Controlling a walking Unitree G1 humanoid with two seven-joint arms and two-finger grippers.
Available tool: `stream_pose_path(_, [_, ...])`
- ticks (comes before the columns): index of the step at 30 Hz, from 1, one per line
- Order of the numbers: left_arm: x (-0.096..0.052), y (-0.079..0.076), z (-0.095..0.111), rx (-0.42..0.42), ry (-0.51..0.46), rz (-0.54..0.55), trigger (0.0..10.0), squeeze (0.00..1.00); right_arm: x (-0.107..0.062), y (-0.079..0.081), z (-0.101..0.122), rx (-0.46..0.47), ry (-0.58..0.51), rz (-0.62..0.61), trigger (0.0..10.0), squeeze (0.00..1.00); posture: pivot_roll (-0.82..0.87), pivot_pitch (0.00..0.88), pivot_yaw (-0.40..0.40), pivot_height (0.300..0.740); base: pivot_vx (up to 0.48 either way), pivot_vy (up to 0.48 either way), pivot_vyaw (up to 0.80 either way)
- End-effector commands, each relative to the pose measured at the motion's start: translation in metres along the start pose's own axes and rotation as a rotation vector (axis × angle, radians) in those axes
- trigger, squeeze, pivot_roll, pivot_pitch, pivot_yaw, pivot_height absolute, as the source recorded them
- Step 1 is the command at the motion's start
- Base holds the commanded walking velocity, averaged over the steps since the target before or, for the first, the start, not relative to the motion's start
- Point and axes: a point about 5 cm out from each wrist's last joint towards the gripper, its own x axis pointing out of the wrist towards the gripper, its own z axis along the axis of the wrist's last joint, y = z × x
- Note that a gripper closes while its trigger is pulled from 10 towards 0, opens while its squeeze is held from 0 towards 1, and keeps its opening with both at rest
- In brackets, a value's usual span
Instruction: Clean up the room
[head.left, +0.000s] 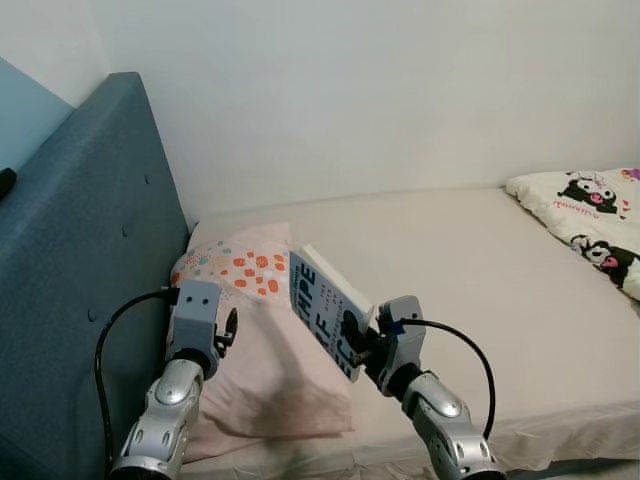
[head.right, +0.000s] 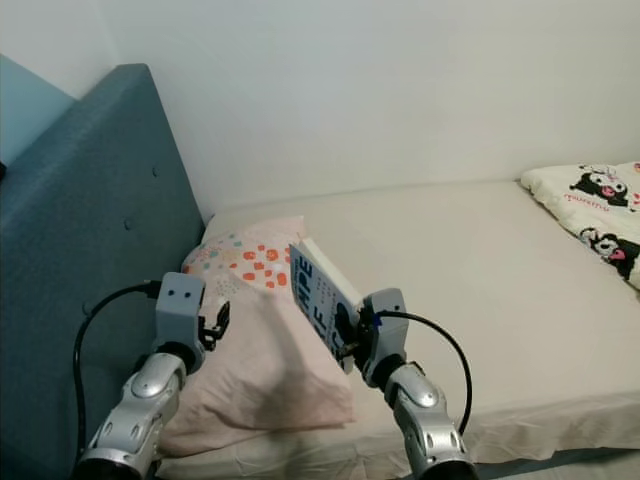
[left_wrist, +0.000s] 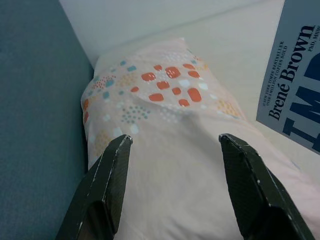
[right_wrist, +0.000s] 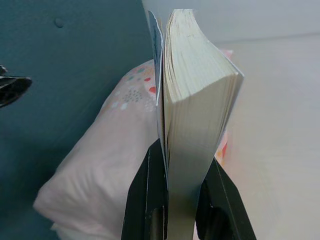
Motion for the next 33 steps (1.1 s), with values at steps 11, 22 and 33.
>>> stream_pose_path(11, [-0.002, 0.001, -0.002, 0.02, 0.022, -0.009, 10.0, 0.0, -0.005, 0.015, 0.005, 0.064, -0.031, 0.099, 10.0, 0.0, -0.04, 0.105, 0.004, 0.74, 0.0, 0.0, 0.0])
stream_pose_path(22, [-0.003, 0.005, -0.003, 0.024, 0.037, -0.002, 10.0, 0.0, -0.011, 0.024, 0.003, 0.108, 0.001, 0.192, 10.0, 0.0, -0.04, 0.105, 0.005, 0.721, 0.0, 0.0, 0.0])
stream_pose_path(33, [-0.006, 0.007, -0.006, 0.03, 0.053, 0.0, 10.0, 0.0, -0.015, 0.032, 0.001, 0.137, 0.032, 0.258, 10.0, 0.0, -0.04, 0.107, 0.002, 0.676, 0.0, 0.0, 0.0])
